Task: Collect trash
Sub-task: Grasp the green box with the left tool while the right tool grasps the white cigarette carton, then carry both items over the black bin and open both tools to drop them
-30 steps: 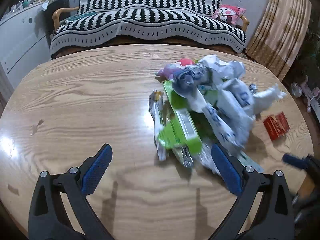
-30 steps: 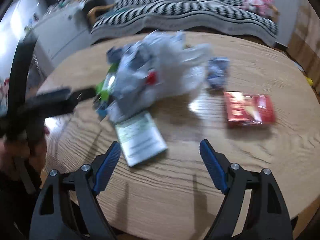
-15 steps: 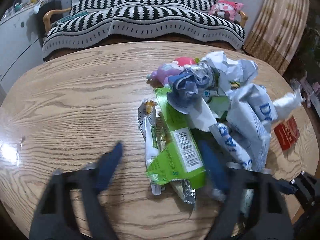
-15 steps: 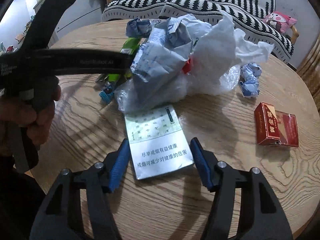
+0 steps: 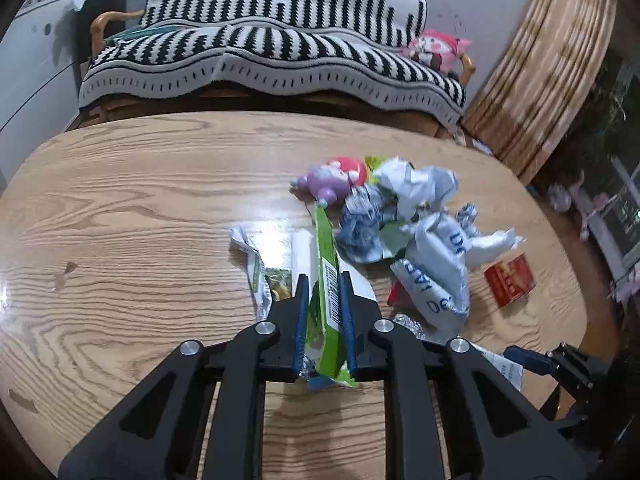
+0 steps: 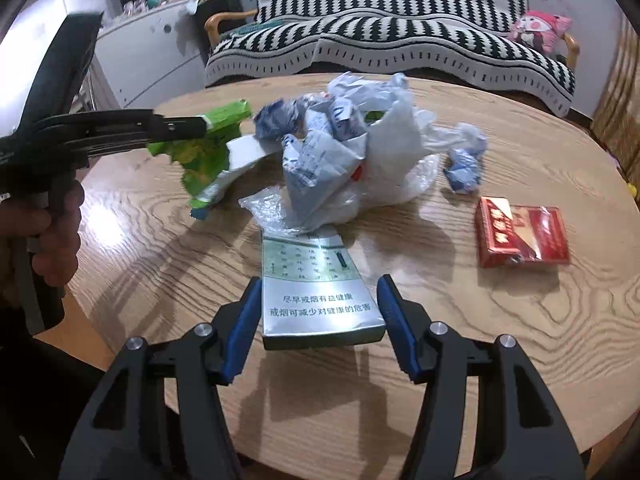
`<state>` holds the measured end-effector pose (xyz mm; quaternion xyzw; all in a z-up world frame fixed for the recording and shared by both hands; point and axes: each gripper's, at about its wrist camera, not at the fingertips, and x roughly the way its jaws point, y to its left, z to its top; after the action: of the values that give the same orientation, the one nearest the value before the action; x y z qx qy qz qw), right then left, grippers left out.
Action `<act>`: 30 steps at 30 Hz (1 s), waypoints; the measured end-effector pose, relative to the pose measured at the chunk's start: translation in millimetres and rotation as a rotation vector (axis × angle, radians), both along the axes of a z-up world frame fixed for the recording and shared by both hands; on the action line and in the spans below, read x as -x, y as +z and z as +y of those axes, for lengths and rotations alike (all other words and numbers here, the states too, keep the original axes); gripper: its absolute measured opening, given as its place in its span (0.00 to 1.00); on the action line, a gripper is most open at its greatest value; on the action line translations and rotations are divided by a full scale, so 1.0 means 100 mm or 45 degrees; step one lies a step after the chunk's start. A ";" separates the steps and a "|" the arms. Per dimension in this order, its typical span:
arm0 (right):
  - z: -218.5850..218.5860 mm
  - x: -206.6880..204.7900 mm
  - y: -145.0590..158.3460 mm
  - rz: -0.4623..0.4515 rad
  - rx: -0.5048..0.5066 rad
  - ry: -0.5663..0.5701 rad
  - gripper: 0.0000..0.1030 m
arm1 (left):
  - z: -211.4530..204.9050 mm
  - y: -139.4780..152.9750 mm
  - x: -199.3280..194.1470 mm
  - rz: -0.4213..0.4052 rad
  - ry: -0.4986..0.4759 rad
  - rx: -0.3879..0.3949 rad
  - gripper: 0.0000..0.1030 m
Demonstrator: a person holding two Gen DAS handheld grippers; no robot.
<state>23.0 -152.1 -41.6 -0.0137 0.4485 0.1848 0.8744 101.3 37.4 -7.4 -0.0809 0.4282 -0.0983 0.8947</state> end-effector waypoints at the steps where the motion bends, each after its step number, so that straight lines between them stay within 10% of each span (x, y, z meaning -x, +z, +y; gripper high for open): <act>1: -0.02 0.04 0.03 -0.010 -0.003 -0.009 0.55 | 0.01 0.02 0.02 -0.007 0.004 -0.005 0.09; 18: -1.53 0.81 0.50 -0.138 -0.078 -0.356 0.55 | -0.79 0.69 0.28 -0.247 -0.006 -0.021 0.05; 30: -3.45 1.75 0.34 -0.098 -0.045 -0.898 0.55 | -2.77 0.76 0.71 -0.278 -0.458 0.090 0.05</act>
<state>-152.0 -497.1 -7.8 0.1499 0.3891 -0.1213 0.9008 30.5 -239.6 68.5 -0.0235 0.3326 -0.2796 0.9004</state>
